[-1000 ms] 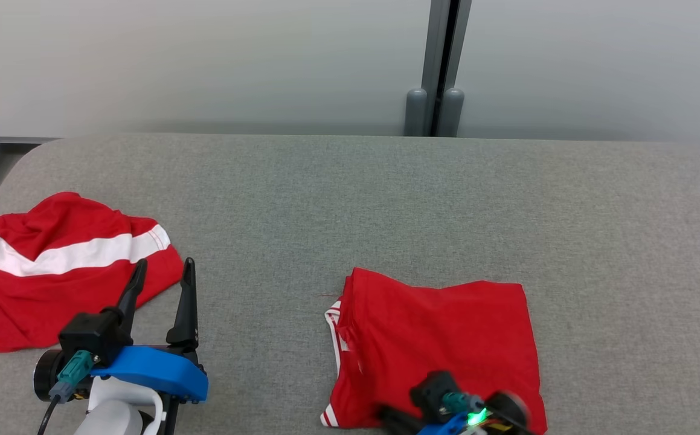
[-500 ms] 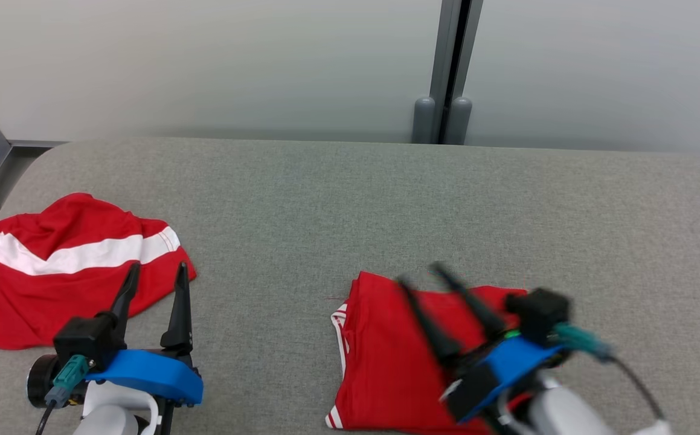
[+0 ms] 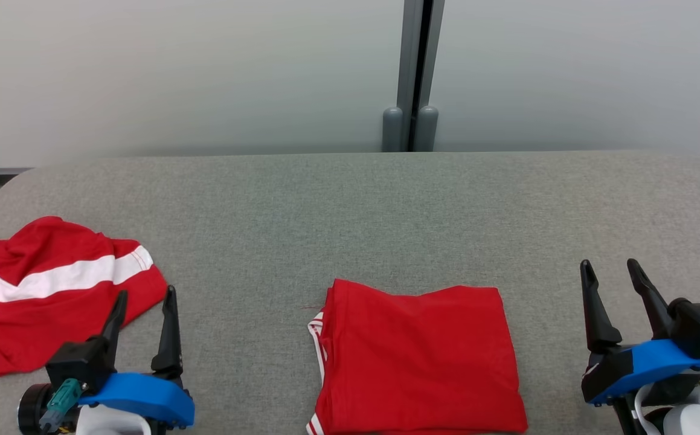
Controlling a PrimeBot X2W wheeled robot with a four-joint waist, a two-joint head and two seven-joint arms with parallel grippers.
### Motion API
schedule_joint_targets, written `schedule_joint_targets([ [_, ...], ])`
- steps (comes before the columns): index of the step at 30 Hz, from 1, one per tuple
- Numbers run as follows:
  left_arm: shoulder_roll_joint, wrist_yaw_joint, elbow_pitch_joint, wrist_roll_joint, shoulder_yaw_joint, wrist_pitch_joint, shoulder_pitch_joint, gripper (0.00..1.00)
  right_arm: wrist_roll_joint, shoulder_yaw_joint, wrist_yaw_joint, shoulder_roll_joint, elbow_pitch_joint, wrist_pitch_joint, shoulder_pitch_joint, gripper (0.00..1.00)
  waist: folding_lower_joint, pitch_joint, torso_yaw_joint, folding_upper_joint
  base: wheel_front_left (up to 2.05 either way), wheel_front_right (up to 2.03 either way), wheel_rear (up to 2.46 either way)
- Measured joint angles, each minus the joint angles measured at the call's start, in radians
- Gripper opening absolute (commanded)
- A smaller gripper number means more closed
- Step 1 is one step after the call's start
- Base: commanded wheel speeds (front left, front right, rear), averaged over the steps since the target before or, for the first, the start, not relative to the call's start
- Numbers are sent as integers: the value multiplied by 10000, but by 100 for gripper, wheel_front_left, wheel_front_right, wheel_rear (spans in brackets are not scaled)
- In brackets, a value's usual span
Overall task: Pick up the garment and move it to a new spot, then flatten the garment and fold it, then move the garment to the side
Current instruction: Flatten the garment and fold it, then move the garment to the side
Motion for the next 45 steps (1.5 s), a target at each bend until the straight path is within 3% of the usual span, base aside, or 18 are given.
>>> schedule_joint_targets([
  [15, 104, 29, 683, -29, -105, 109, 148, 100, 343, -127, 0, 6, 477, 23, 373, 100, 0, -512, -171, -1, 0, 0, 0],
  [35, 217, 29, 861, 52, -334, 138, -32, 100, 698, 228, 0, 8, 577, 161, 692, 100, 0, -422, -179, 0, 0, 0, 0],
  [40, 253, 29, 819, 52, -357, 148, -57, 100, 853, 477, 0, 8, 472, 805, 528, 100, 0, -335, -140, 0, 0, 0, 0],
  [45, 268, 29, 713, 63, -408, 148, -154, 100, 1776, 702, 0, 10, 894, 2654, 177, 100, 1, -219, -31, 0, 0, 0, 0],
])
